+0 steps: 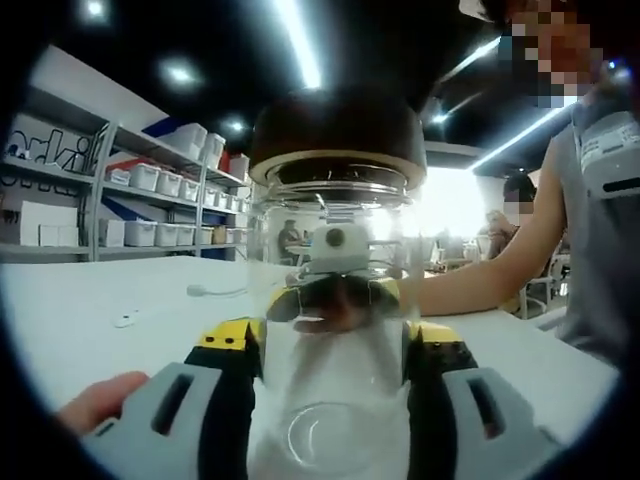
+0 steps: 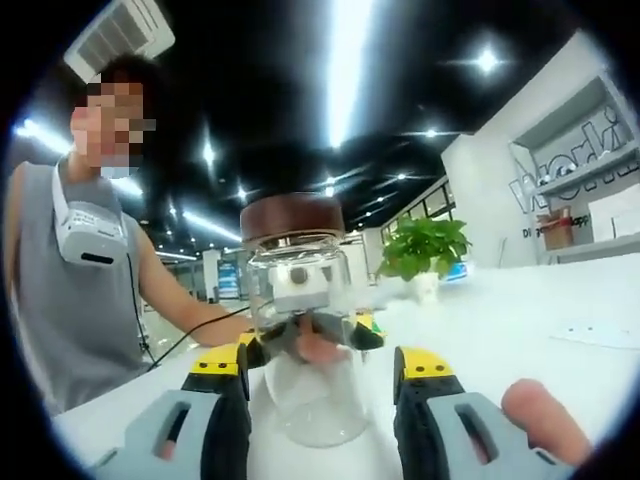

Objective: Clamp the coffee can twist off the lid put the lid on the table pick up the lid cover the can tighten the lid

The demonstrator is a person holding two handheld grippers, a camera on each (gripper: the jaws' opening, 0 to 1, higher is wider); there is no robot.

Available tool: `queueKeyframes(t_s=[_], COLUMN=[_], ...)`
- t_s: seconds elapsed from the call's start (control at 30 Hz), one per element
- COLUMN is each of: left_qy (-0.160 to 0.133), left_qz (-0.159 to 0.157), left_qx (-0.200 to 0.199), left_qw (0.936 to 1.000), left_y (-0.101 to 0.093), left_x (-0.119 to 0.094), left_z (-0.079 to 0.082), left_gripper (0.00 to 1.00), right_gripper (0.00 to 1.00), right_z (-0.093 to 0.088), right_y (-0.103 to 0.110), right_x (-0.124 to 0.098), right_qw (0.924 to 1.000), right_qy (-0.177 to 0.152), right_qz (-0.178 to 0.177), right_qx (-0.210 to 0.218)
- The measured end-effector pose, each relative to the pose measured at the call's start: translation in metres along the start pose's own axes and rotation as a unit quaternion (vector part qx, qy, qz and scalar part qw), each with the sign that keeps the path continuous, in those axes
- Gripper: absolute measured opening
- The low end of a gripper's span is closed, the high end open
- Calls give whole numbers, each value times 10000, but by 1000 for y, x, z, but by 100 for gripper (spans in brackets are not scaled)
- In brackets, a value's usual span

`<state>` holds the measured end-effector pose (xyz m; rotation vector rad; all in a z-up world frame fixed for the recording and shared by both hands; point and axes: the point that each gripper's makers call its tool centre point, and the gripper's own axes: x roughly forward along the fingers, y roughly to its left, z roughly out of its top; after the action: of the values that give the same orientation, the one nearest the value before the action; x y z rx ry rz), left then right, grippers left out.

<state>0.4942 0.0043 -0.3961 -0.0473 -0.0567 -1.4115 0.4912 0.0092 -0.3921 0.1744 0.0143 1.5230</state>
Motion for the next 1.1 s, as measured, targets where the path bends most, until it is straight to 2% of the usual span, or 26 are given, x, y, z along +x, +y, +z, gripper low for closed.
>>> queueKeyframes(t_s=[0.13,0.23,0.33,0.43,0.53,0.6,0.83,0.93,1.1], left_qy=[-3,-3,-1,-2,-2,5,6,8,12], left_qz=[-6,7,16,15,11,5,8,15,6], left_qx=[7,12,16,14,9,5,6,8,9], left_qw=[10000,10000,10000,10000,10000,10000,10000,10000,10000], left_y=[0,1,1,1,2,3,3,4,5], left_x=[0,0,1,1,1,1,1,1,-1], left_z=[0,0,0,0,0,0,0,0,-1], left_gripper=[51,51,51,51,51,51,51,51,51], right_gripper=[58,59,59,60,63,61,58,58,55], right_z=[-2,4,27,41,52,57,86,94,100], right_y=[1,-2,0,1,20,20,20,23,22], right_x=[0,-5,-8,-6,2,2,6,13,22], right_qw=[9999,9996,9987,9953,9950,9912,9861,9858,9807], right_qy=[129,58,-236,-62,-44,10,-63,-79,32], right_qz=[-112,-257,-436,-804,-740,-980,-1462,-1538,-1768], right_qx=[-14,-22,-107,-529,-674,-885,-790,-663,-828])
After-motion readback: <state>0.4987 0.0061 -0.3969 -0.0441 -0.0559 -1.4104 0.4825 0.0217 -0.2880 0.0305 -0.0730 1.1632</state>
